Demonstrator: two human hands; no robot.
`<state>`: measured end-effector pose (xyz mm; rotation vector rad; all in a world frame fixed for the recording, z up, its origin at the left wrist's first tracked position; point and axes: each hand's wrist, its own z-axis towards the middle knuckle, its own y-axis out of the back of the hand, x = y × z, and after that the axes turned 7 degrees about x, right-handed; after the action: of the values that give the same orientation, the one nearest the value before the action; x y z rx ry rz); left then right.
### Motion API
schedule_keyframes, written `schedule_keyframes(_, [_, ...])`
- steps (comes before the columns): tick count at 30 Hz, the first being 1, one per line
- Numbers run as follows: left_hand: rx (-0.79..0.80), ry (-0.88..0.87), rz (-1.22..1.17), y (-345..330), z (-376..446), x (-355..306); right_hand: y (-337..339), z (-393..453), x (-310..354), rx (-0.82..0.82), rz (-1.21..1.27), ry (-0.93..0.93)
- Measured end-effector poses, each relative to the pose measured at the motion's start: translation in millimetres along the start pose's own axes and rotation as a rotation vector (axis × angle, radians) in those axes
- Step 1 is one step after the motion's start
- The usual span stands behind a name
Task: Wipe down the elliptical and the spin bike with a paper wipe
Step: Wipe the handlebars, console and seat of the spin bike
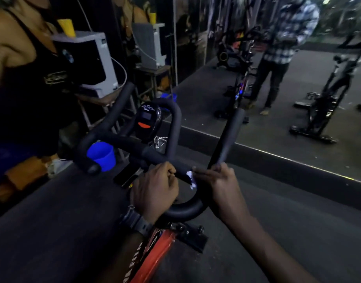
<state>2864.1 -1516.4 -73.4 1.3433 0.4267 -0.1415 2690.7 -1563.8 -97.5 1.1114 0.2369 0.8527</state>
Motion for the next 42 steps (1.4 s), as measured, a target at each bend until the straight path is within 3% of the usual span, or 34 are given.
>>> schedule_keyframes(4, [-0.044,0.023,0.021,-3.2,-1.9,2.1,2.4,43.2,-2.2,0.177,0.013,0.072])
schedule_keyframes(9, [-0.104,0.020,0.000,-2.8,-4.9,2.4,29.7,5.5,-23.5,0.289,0.158,0.210])
schedule_keyframes(11, [-0.112,0.039,0.007,-4.7,-3.5,1.8,32.8,8.9,-29.9,0.353,0.037,0.244])
schedule_keyframes(18, [-0.119,0.071,0.014,-0.8,-3.9,0.3,-16.5,77.3,9.8,0.337,-0.172,0.184])
schedule_keyframes(23, [-0.171,0.077,-0.026,-3.0,-3.6,1.8,29.3,26.4,-13.9,0.457,-0.044,0.162])
schedule_keyframes(27, [-0.142,0.072,0.003,-2.6,-1.7,-0.4,8.7,60.5,0.8,0.393,-0.212,0.170])
schedule_keyframes(30, [-0.130,0.088,0.025,-0.7,-3.3,-1.6,-4.1,81.3,18.9,0.350,-0.168,0.181])
schedule_keyframes(36, [-0.181,0.052,0.017,-2.0,-4.2,0.6,39.4,25.0,-16.2,0.472,-0.071,0.117])
schedule_keyframes(39, [-0.145,0.066,0.010,-1.0,-3.0,-1.6,15.9,59.1,1.5,0.401,-0.130,0.119])
schedule_keyframes(42, [-0.125,0.085,0.018,1.9,-3.9,-3.2,0.9,74.6,10.2,0.384,-0.022,0.117])
